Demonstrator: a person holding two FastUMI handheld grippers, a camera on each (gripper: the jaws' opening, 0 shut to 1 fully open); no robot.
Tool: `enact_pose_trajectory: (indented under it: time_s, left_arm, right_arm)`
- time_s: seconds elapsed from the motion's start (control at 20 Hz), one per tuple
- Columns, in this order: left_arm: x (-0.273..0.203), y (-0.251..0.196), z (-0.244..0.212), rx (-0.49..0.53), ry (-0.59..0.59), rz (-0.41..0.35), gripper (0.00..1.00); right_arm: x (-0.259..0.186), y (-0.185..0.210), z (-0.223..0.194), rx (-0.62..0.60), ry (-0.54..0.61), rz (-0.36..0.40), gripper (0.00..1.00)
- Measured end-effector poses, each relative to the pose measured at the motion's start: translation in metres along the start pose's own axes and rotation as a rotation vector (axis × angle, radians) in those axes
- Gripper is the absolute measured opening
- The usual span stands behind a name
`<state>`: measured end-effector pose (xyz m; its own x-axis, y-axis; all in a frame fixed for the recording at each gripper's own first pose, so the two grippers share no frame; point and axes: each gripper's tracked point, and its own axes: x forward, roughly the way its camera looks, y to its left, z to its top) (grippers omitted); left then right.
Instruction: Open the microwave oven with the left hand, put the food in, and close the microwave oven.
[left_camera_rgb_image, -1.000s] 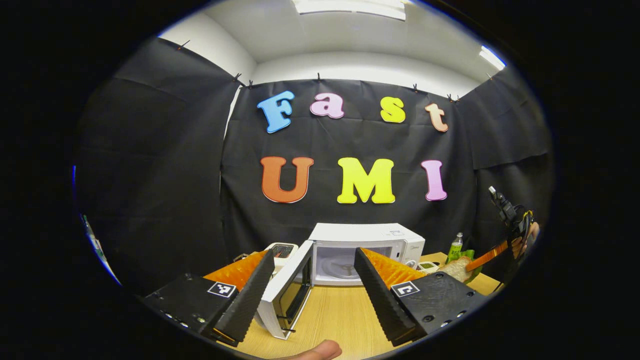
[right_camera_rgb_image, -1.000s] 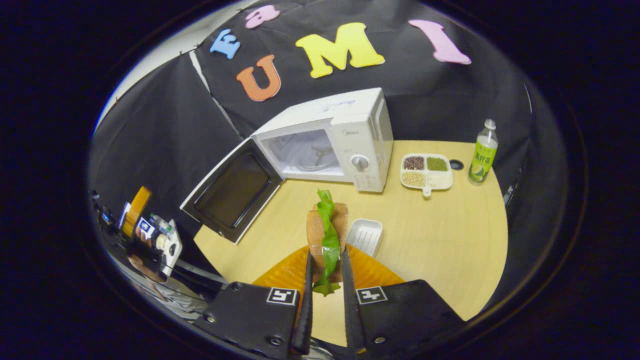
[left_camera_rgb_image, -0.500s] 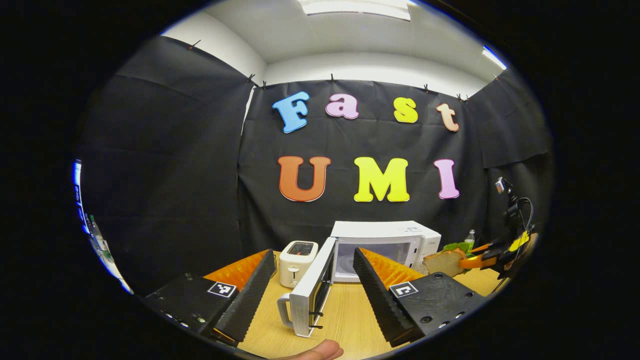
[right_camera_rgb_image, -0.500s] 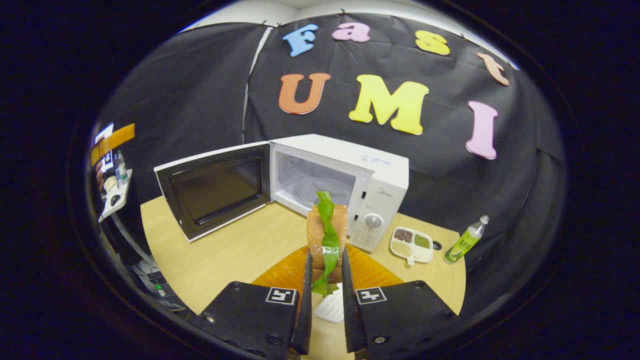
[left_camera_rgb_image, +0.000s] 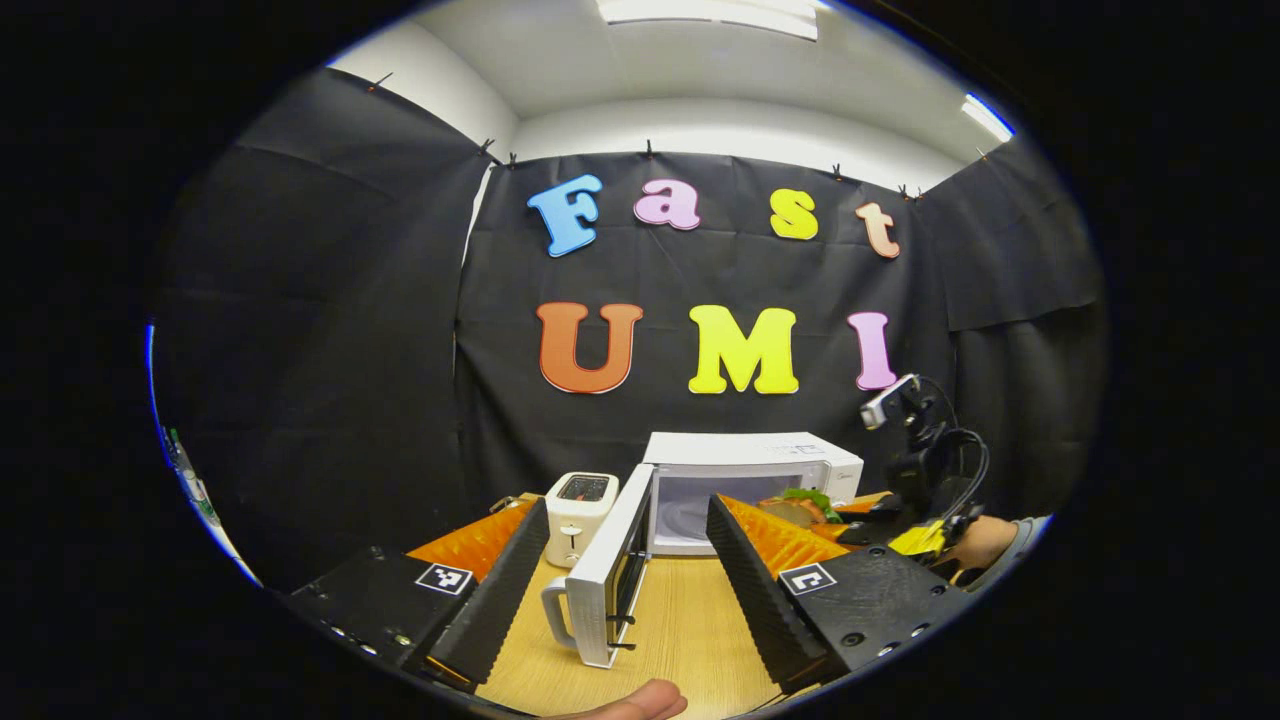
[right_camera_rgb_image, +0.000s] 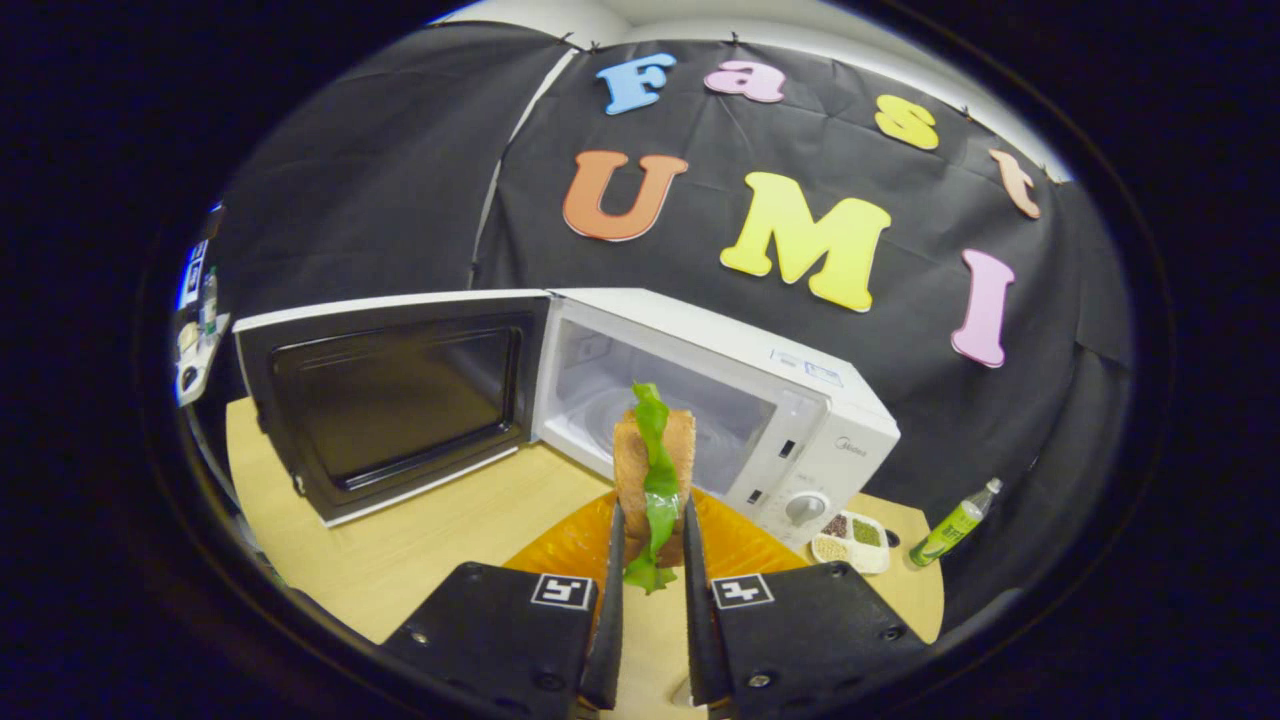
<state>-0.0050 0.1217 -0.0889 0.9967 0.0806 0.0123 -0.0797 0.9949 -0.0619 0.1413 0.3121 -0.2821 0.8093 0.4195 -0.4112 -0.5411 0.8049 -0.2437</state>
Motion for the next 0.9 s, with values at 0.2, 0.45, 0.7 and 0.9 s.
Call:
enact_pose_trajectory:
  time_s: [0.2,0.45,0.7,0.9]
  left_arm:
    - [0.011,-0.001,-0.009,-0.007,0.020,-0.018,0.95]
    - [0.014,0.001,-0.024,-0.014,0.065,-0.005,0.95]
    - [0.013,0.004,-0.030,0.004,0.092,0.014,0.95]
    - [0.015,0.009,-0.033,0.023,0.105,0.026,0.95]
  right_arm:
    - [0.052,0.003,0.004,0.088,-0.036,-0.110,0.23]
    - [0.109,0.007,0.015,0.169,-0.103,-0.208,0.24]
    - [0.168,0.016,0.016,0.425,-0.110,-0.244,0.32]
    - [0.199,0.013,0.042,0.698,-0.211,-0.241,0.32]
